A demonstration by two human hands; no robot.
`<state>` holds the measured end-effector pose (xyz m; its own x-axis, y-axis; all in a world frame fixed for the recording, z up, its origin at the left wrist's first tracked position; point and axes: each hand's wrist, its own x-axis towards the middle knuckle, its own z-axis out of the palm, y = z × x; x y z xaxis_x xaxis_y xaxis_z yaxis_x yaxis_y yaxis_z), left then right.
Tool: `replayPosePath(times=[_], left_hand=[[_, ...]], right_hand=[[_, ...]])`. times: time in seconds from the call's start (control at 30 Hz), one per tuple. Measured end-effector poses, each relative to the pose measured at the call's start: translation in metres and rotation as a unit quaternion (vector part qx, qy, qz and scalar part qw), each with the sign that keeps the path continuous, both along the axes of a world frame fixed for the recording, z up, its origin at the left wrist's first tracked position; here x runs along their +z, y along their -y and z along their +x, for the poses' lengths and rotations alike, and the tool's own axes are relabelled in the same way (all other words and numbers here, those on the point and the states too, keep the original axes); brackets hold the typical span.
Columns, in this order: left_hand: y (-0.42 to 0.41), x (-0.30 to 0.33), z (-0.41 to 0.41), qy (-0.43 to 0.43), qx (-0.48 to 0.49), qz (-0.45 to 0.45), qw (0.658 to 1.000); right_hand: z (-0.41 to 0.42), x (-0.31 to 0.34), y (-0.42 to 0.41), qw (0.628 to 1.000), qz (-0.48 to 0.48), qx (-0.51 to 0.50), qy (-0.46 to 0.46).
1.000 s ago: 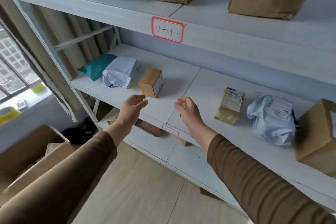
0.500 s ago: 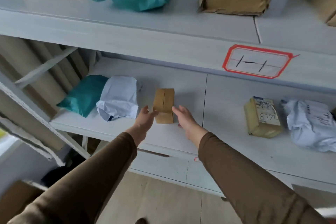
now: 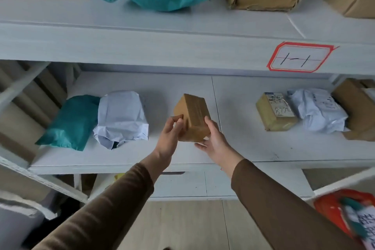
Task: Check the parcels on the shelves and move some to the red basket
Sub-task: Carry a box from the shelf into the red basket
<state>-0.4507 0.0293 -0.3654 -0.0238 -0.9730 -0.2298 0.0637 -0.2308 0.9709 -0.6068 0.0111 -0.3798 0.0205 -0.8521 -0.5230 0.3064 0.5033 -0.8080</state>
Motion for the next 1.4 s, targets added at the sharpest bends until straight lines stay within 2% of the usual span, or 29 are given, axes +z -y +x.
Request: replayPosePath(times=[0.17,0.3,0.4,0.47,0.53,0.6,0.7,0.73,0.83,0.9,0.93,0.97,1.03,1.1,1.17,1.23,1.4], left_hand=[[-0.035,0.017,-0.001,0.028,-0.04,-0.099,0.994],[-0.072,0.037,-0.008,0.01,-0.036,-0.109,0.993],[-0.096,0.047,-0.01,-0.046,-0.028,-0.092,0.994],[-0.109,0.053,-0.006,-0.086,-0.048,-0.078,0.992],[-0.116,0.059,0.002,-0.088,-0.079,-0.087,0.989],[-0.118,0.065,0.014,-0.051,-0.108,-0.112,0.986],[-0.12,0.077,0.026,0.066,-0.153,-0.194,0.967],[-0.122,0.08,0.029,0.119,-0.164,-0.24,0.95],[-0.126,0.084,0.031,0.289,-0.14,-0.388,0.864],[-0.128,0.086,0.03,0.302,-0.105,-0.438,0.84],[-0.128,0.088,0.03,0.279,-0.099,-0.439,0.848],[-0.128,0.09,0.029,0.23,-0.1,-0.418,0.873],[-0.127,0.096,0.029,0.079,-0.108,-0.319,0.938],[-0.121,0.096,0.033,-0.053,-0.125,-0.227,0.964],[-0.114,0.092,0.039,-0.131,-0.162,-0.161,0.965],[-0.11,0.088,0.044,-0.168,-0.2,-0.107,0.959],[-0.104,0.081,0.051,-0.216,-0.202,-0.077,0.952]], right_hand=[[-0.029,0.022,-0.039,0.991,0.045,-0.02,0.125],[-0.038,0.037,-0.079,0.985,0.033,-0.017,0.167],[-0.039,0.048,-0.108,0.99,0.001,0.009,0.139],[-0.039,0.053,-0.124,0.995,-0.057,0.03,0.075],[-0.042,0.057,-0.136,0.988,-0.138,0.059,0.02],[-0.046,0.061,-0.146,0.973,-0.204,0.107,-0.001],[-0.048,0.073,-0.155,0.953,-0.242,0.175,-0.059],[-0.047,0.077,-0.156,0.948,-0.246,0.183,-0.091],[-0.041,0.087,-0.158,0.945,-0.244,0.161,-0.146],[-0.036,0.09,-0.159,0.948,-0.243,0.132,-0.155],[-0.034,0.093,-0.159,0.951,-0.247,0.12,-0.145],[-0.031,0.095,-0.159,0.953,-0.254,0.109,-0.122],[-0.03,0.097,-0.157,0.96,-0.259,0.091,-0.051],[-0.027,0.1,-0.157,0.966,-0.244,0.077,0.028],[-0.024,0.101,-0.159,0.963,-0.244,0.094,0.064],[-0.019,0.1,-0.161,0.958,-0.265,0.097,0.056],[-0.016,0.098,-0.164,0.928,-0.355,0.021,-0.108]])
